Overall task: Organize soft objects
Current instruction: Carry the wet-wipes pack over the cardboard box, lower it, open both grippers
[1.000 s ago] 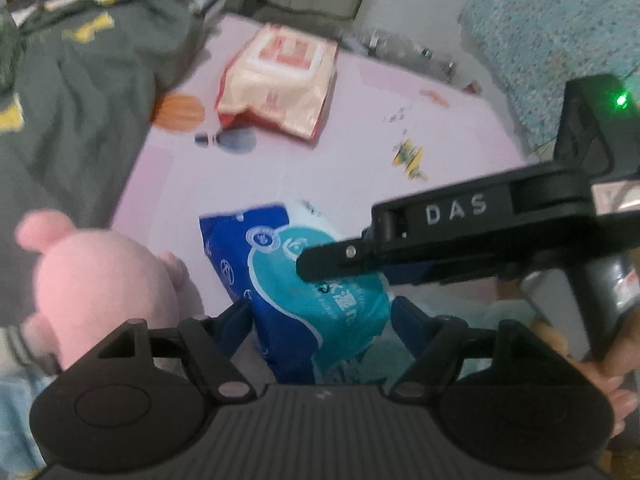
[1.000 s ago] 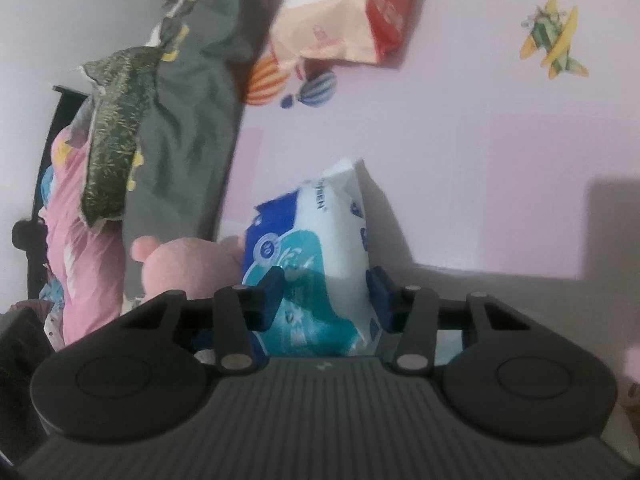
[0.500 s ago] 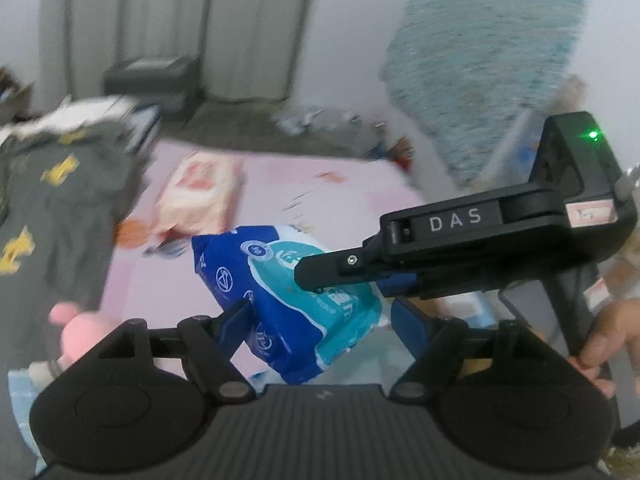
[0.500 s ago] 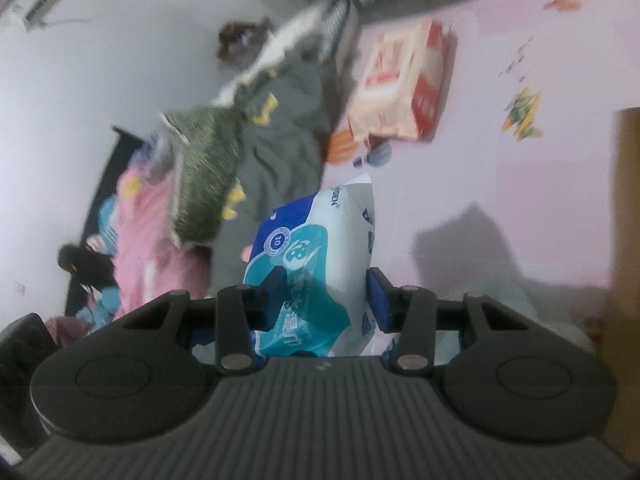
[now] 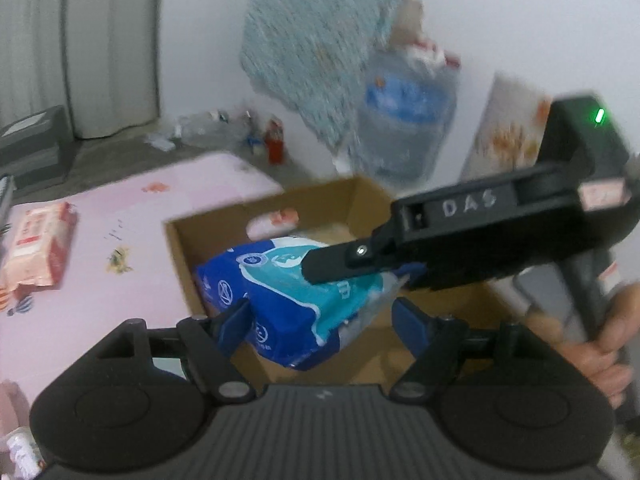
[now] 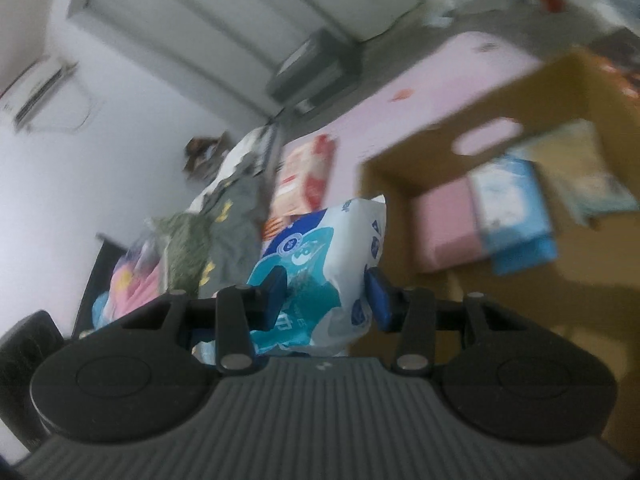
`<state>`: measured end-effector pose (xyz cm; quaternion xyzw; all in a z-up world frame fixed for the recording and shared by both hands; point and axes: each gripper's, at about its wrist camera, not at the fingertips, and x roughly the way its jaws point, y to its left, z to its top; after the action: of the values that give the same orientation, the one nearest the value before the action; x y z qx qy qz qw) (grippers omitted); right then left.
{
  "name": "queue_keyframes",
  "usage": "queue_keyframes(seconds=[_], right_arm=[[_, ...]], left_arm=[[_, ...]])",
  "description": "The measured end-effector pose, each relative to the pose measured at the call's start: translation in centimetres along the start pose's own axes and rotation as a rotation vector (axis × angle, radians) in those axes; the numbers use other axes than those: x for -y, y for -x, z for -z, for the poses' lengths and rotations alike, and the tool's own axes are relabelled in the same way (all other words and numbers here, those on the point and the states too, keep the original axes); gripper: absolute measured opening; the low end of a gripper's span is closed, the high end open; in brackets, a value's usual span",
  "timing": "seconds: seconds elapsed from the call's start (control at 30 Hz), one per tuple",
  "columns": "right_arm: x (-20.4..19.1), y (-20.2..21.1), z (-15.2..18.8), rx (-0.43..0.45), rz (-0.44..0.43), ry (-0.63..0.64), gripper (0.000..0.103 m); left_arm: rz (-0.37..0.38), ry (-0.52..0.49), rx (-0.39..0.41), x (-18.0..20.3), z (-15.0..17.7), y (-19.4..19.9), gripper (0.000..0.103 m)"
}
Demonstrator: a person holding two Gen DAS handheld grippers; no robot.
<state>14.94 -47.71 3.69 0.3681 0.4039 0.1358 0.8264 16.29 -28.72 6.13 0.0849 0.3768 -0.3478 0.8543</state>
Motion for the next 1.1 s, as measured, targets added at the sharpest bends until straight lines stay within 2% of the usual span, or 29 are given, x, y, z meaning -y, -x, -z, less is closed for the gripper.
queue_keyframes(seconds=[0.1,0.17,0.23,0.3,0.47,0.53,0.63,0.77,0.83,0.93,0.97,1.1], right_arm=[[3.2,-1.0,1.1,-0.022,0.070,-0.017,0.043],[5.8,-2.5,1.7,-0.068,0.110,-0.060,0.039],[7.8,-3.8,2.2,-0.100,0.169,-0.092,0.038],[8.6,-4.7,2.3,-0.115,0.189,-0.105,0.038],[8.0,-4.1,2.4,-0.114,0.246,-0.065,0.041],[7.8,-3.8,2.5,-0.134,0.279,-0.051,0.043],[8.2,-4.0,2.4,-0.191,0.342,-0.064,0.052],[9.1,-4.6,3.3,-0.269,0.381,-0.080,0.053],[9.2,-5.5,4.0,-0.288,0.368,-0.079,0.053],[8.6,-6.9,4.7,-0.267,0.357,-0.072,0.050],[8.4,-7.3,4.7,-0.253,0.347,-0.076,0.044],[7.2,-9.1,4.5,-0.204,0.349,-0.058,0.034]], left_arm=[[-0.022,0.020,-0.121,-0.2,0.8,-3.8,0.070],[-0.033,0.056,-0.144,-1.1,1.3,-4.4,0.068],[-0.025,0.072,-0.127,-2.1,1.6,-3.6,0.069],[-0.031,0.065,-0.085,-2.7,1.8,-1.9,0.074],[-0.099,0.082,-0.011,-5.1,2.7,2.3,0.079],[-0.112,0.118,-0.007,-6.3,3.0,3.4,0.080],[-0.128,0.180,-0.009,-8.6,4.8,4.4,0.080],[-0.145,0.230,-0.011,-10.8,7.4,5.7,0.080],[-0.149,0.250,-0.021,-11.8,8.8,6.7,0.080],[-0.165,0.284,-0.041,-13.1,10.6,7.8,0.080],[-0.176,0.292,-0.041,-13.5,11.1,8.1,0.080],[-0.198,0.325,-0.029,-14.6,12.4,9.1,0.080]])
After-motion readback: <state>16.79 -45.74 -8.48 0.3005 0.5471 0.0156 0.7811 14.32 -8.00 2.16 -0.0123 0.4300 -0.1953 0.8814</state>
